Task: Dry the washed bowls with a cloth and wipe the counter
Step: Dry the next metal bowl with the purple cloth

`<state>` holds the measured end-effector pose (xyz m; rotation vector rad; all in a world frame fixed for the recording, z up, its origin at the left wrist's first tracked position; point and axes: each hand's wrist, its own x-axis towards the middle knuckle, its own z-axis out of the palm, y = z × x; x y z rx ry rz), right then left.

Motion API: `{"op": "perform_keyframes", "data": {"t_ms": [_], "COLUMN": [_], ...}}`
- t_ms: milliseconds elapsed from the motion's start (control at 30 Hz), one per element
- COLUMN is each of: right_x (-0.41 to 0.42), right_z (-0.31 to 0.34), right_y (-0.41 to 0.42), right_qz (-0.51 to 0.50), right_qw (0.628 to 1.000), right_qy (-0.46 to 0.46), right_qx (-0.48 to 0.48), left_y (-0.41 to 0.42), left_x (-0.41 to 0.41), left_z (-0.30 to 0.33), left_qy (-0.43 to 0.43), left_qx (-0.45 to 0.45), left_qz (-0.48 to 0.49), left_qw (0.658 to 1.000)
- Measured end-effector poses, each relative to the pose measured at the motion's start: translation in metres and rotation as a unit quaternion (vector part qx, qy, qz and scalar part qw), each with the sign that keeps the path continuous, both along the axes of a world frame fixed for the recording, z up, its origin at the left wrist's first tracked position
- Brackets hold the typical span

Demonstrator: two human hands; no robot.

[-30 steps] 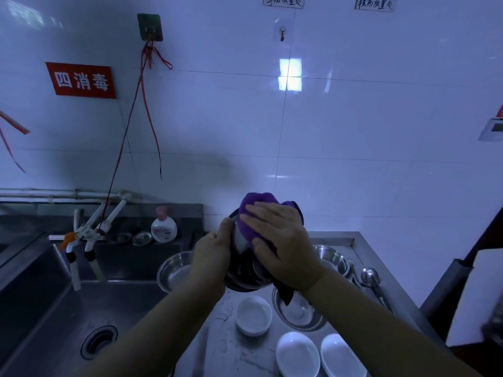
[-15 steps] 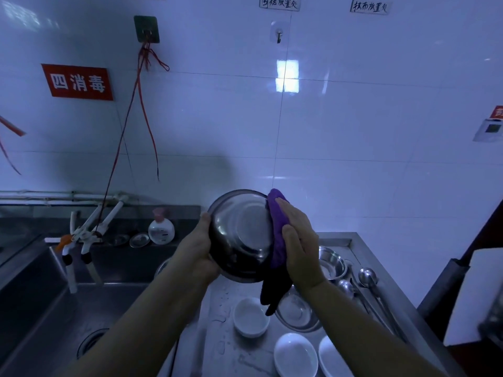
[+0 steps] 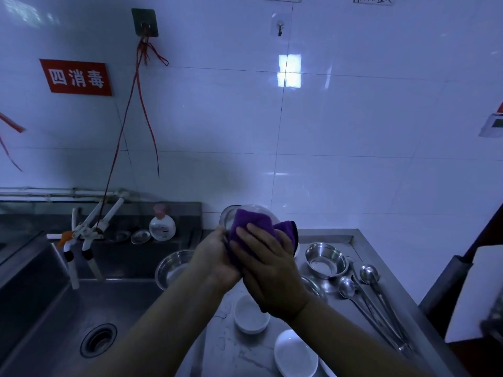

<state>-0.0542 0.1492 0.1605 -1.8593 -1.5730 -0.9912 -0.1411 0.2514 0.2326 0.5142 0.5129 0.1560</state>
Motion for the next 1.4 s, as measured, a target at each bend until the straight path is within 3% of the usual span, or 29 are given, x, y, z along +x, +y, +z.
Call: {"op": "perform_keyframes", "data": {"t_ms": [233,367,567,833,1000,1133,1300,1400], "right_x": [0.029,0.043,0.061,0.093,0.111,0.11,0.099,0.094], "right_z": [-0.011,-0.022,-0.032,-0.027,-0.033,-0.061,-0.09,-0.098], "right_y": [-0.022,-0.032,-0.042,-0.04,-0.025,-0.001,0.025,0.029], "right_qz": [0.088,0.081,0.103,0.114,0.142,0.111,0.033,0.008], "right_qw": [0.99,0.989,0.977,0.886,0.873,0.861,0.812,0.803], "right_qy": [-0.103,-0.096,0.127,0.431,0.463,0.493,0.58,0.595], "right_qx": [0.036,0.083,0.136,0.128,0.053,-0.061,-0.047,-0.047], "left_y": [0.001,-0.006,-0.02,-0.023,-0.013,-0.007,0.034,0.076], "left_x": [0.009,0.019,0.03,0.045,0.035,0.015,-0.011,-0.014], "left_z": [0.0,-0.01,-0.025,-0.047,-0.064,-0.081,-0.094,-0.097], "left_qy": [0.022,0.003,-0.024,0.051,0.148,0.244,0.271,0.317], "left_qx": [-0.022,-0.06,-0.064,0.042,0.122,0.236,0.3,0.448], "left_qz": [0.024,0.019,0.027,0.14,0.184,0.194,0.153,0.109], "left_qw": [0.999,0.998,0.997,0.988,0.964,0.92,0.902,0.829]}}
